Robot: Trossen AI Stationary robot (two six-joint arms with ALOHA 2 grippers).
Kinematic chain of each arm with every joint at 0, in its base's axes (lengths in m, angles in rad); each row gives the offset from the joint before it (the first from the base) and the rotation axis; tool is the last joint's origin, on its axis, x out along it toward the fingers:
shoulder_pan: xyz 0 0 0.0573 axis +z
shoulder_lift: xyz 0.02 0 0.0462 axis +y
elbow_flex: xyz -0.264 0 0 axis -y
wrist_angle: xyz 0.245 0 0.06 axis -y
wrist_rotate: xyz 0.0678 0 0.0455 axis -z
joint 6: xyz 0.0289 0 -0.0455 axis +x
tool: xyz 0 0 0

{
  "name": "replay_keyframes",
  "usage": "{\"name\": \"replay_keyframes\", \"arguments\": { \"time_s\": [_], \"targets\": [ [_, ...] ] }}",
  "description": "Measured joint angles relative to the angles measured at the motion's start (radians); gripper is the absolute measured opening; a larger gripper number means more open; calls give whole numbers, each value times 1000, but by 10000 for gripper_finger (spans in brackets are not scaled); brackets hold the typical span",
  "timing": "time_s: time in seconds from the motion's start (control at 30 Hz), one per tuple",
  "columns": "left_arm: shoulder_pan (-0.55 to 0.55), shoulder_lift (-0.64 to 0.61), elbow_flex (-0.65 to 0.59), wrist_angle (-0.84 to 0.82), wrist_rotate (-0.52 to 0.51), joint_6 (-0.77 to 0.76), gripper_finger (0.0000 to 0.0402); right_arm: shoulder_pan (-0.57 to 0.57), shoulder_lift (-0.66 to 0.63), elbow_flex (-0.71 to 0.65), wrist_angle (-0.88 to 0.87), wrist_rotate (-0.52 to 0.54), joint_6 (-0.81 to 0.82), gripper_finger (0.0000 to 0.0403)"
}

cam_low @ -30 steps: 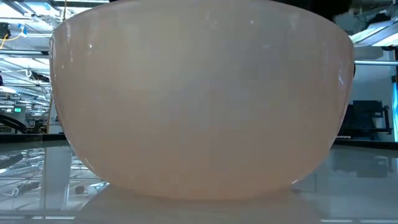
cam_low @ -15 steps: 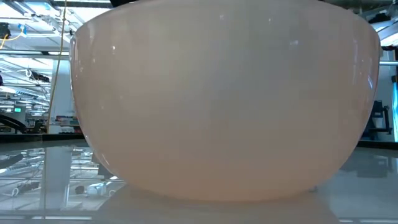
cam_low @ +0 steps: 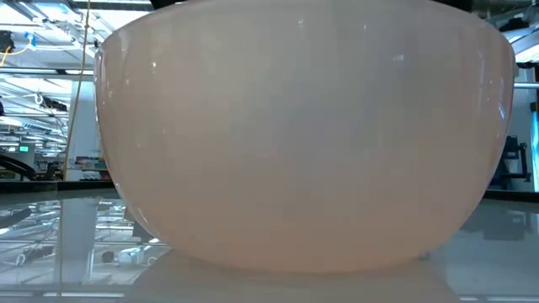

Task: Nest bowls inside each other
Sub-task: Stack the orange transparent bowl on top of the white bowl

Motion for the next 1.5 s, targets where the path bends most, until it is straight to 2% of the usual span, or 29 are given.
{"name": "replay_keyframes", "arguments": {
  "time_s": [0.27,0.6,0.7,0.83,1.0,1.2,1.5],
  "targets": [
    [0,0,0,2,-1,-5,219,-4,83,1,124,-9,-8,195],
    [0,0,-1,0,-9,-24,219,3,195,-1,219,-128,-15,186],
    [0,0,-1,0,-9,-26,219,2,198,-1,295,-177,-71,140],
    [0,0,-1,0,-10,-26,219,-9,197,-1,388,-243,-152,32],
    [0,0,-1,0,-12,-26,219,-33,194,0,540,-288,-195,29],
    [0,0,-1,0,-11,-33,219,-91,186,0,724,-286,-244,29],
    [0,0,-1,-2,-8,-34,219,-253,85,0,726,-254,-434,29]
  ]
}}
